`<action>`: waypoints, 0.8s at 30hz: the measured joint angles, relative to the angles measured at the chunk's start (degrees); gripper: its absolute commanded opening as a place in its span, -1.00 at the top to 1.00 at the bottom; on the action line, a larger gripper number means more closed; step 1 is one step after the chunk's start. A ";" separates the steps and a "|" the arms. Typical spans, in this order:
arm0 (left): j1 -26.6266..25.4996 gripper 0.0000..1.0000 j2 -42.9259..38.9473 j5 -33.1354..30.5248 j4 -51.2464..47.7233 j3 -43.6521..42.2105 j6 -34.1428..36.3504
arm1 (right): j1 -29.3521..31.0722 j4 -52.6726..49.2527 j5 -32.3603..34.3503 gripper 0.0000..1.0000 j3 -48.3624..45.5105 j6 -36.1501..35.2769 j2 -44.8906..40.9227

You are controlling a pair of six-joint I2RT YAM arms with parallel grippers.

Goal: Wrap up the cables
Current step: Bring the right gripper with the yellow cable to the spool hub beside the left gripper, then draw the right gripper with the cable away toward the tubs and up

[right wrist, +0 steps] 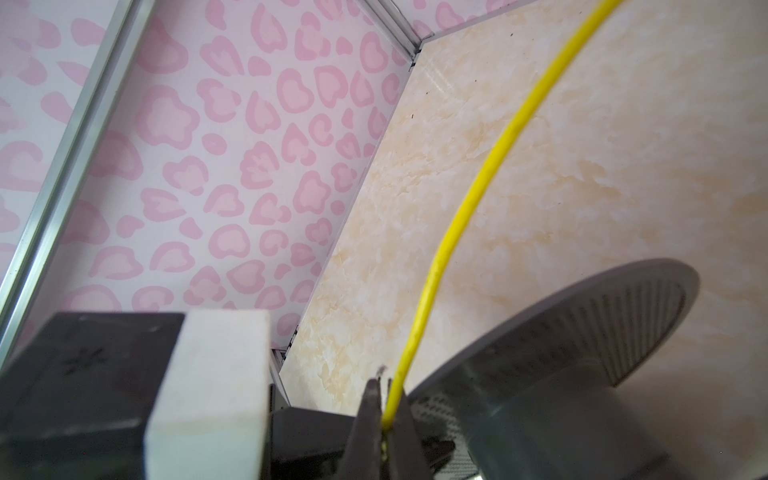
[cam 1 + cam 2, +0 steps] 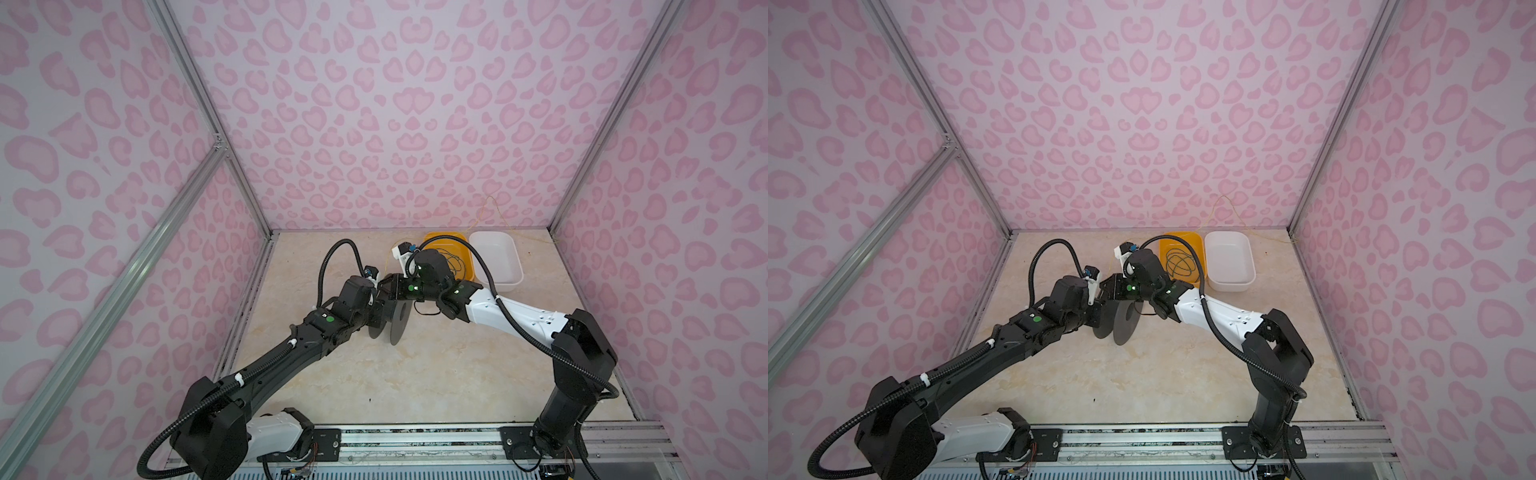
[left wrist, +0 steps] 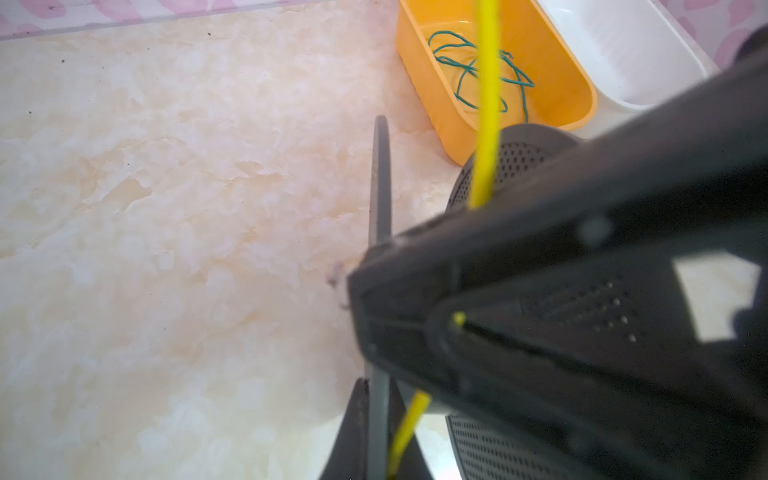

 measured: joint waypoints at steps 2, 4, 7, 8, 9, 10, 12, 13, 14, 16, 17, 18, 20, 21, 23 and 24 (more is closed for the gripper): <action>-0.09 0.92 -0.15 -0.20 -0.28 0.00 0.02 | -0.04 0.11 -0.04 1.00 -0.04 0.09 0.00; -0.15 0.92 -0.55 -0.39 -0.92 0.00 0.07 | -0.02 0.35 -0.48 1.00 -0.20 0.09 -0.07; -0.39 0.92 -1.33 -0.44 -2.14 0.00 0.28 | 0.02 0.24 -0.92 1.00 -0.48 0.13 -0.42; -0.42 0.92 -1.60 -0.42 -2.51 0.00 0.33 | 0.04 0.04 -1.09 1.00 -0.48 0.13 -0.52; -0.46 0.92 -1.95 -0.37 -2.95 0.00 0.42 | 0.04 -0.24 -1.31 0.91 -0.48 0.15 -0.70; -0.50 0.92 -2.32 -0.26 -3.30 0.02 0.46 | 0.04 -0.52 -1.55 0.81 -0.48 0.26 -1.01; -0.59 0.92 -3.06 -0.17 -4.26 0.26 0.52 | -0.02 -0.87 -1.68 0.55 -0.63 0.37 -1.90; -0.52 0.91 -3.58 -0.83 -5.68 0.28 0.13 | -0.28 -0.96 -1.36 0.46 -0.70 0.33 -2.71; -0.46 0.92 -4.13 -0.81 -6.99 0.28 -0.11 | -0.68 -0.96 -0.59 0.38 -0.79 0.31 -3.50; -0.46 0.92 -5.29 -2.14 -9.14 0.28 -0.15 | -1.64 -0.96 0.09 0.20 -0.94 0.35 -5.07; -0.46 0.92 -5.81 -2.10 -9.84 0.28 -0.13 | -2.05 -1.16 0.48 0.17 -1.09 0.35 -5.81; -0.46 0.91 -6.45 -2.10 -10.51 0.31 -0.17 | -2.47 -1.36 0.68 0.14 -1.36 0.35 -6.64; -0.52 0.92 -7.61 -1.99 -11.78 0.48 -0.15 | -3.50 -2.01 0.68 0.09 -1.95 0.39 -8.33; -0.66 0.91 -8.26 -1.92 -12.24 0.57 -0.13 | -4.02 -2.25 0.66 0.07 -2.25 0.39 -9.18; -0.72 0.92 -9.11 -1.92 -12.85 0.90 0.00 | -5.51 -2.56 0.68 0.00 -2.89 0.39 -10.93; -0.72 0.92 -9.42 -1.95 -13.11 1.07 0.02 | -6.54 -2.95 0.87 -0.04 -3.28 0.52 -11.96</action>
